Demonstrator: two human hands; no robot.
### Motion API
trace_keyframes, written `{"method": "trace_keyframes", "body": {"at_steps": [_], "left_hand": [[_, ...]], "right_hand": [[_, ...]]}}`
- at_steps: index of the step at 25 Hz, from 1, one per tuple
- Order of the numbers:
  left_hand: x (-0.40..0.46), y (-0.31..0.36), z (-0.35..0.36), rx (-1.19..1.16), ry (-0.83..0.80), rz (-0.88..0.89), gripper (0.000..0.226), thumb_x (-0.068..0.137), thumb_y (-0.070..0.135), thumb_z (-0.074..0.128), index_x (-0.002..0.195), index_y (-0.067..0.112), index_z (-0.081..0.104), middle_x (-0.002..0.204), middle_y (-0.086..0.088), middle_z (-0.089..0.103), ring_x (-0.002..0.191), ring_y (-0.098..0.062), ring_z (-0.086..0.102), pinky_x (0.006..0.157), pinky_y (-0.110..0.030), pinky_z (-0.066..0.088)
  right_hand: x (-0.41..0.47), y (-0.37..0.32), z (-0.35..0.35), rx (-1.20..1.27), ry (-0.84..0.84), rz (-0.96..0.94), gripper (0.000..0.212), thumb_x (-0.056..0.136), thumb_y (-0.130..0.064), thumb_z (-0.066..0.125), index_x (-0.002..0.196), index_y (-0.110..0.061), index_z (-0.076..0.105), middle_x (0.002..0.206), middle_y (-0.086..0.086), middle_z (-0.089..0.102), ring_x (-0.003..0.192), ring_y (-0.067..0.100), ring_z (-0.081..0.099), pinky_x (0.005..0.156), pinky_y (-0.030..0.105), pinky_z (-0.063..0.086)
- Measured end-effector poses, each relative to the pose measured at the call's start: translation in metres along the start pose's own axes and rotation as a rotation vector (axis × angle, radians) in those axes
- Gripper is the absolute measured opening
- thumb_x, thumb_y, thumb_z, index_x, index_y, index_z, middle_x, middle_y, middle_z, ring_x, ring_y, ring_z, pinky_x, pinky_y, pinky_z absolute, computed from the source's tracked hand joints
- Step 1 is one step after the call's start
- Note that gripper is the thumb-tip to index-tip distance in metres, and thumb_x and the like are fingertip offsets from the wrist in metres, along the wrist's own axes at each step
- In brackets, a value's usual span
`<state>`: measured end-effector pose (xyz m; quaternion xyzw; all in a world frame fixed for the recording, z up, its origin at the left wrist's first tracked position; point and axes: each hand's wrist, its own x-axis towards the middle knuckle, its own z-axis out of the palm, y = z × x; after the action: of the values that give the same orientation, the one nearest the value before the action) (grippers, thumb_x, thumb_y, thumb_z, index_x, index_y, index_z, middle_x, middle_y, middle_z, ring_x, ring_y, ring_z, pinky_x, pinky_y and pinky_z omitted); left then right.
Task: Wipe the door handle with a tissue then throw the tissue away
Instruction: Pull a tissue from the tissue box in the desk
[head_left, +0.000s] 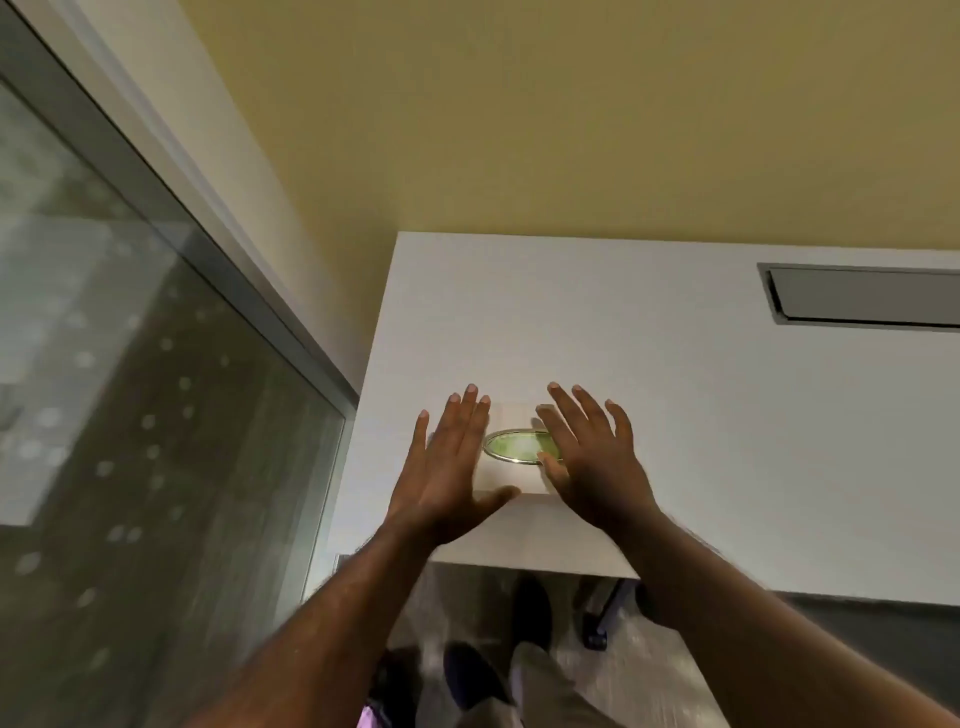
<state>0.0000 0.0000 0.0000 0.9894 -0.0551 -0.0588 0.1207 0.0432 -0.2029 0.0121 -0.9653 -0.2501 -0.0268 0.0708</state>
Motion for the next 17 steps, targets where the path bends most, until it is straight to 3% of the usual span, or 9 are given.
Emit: {"method": "trace_keyframes", "body": {"at_steps": [5, 9, 17], "left_hand": [[0.015, -0.008, 0.020, -0.009, -0.077, 0.009, 0.108, 0.076, 0.079, 0.050, 0.156, 0.023, 0.006, 0.165, 0.000, 0.002, 0.150, -0.022, 0.000, 0.119, -0.051, 0.005], [0.015, -0.014, 0.025, 0.031, -0.107, 0.022, 0.110, 0.077, 0.083, 0.044, 0.157, 0.018, 0.006, 0.165, -0.002, 0.001, 0.151, -0.024, 0.001, 0.119, -0.051, 0.007], [0.015, -0.016, 0.024, 0.017, -0.129, -0.011, 0.111, 0.079, 0.080, 0.043, 0.156, 0.014, -0.002, 0.164, -0.004, -0.006, 0.150, -0.024, -0.002, 0.118, -0.049, 0.003]], "right_hand": [[0.022, 0.024, 0.027, 0.017, 0.060, -0.283, 0.039, 0.077, -0.016, 0.076, 0.114, -0.014, 0.064, 0.125, 0.009, 0.063, 0.122, 0.033, 0.053, 0.099, 0.052, 0.040], [0.033, 0.020, 0.036, 0.037, 0.116, -0.461, 0.043, 0.070, -0.010, 0.082, 0.109, -0.013, 0.067, 0.097, 0.006, 0.074, 0.105, 0.029, 0.062, 0.092, 0.043, 0.044], [0.048, 0.020, 0.039, 0.128, 0.062, -0.412, 0.060, 0.056, -0.013, 0.091, 0.110, -0.019, 0.065, 0.097, 0.007, 0.074, 0.112, 0.026, 0.040, 0.087, 0.042, 0.048]]}}
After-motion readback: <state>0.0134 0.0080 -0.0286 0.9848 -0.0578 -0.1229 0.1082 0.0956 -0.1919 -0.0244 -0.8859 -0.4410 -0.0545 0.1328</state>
